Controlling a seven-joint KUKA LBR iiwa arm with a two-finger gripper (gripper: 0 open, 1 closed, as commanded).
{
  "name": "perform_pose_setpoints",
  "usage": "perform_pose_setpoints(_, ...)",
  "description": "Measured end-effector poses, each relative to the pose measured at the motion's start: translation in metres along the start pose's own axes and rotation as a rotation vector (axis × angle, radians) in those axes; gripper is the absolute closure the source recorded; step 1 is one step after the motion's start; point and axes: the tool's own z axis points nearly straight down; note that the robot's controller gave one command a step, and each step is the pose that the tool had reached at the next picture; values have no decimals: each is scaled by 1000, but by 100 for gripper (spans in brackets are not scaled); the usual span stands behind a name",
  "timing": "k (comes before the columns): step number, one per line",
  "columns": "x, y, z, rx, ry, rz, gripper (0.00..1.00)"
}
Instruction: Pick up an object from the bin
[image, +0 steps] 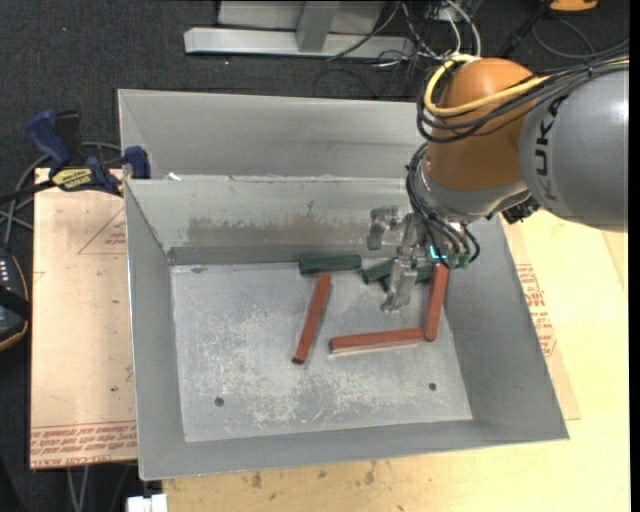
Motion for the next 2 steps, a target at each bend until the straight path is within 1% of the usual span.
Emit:
perform_pose_setpoints(1,47,-41,130,0,2,-99,0)
perform_pose_setpoints(2,43,-15,93,0,-12,-140,0)
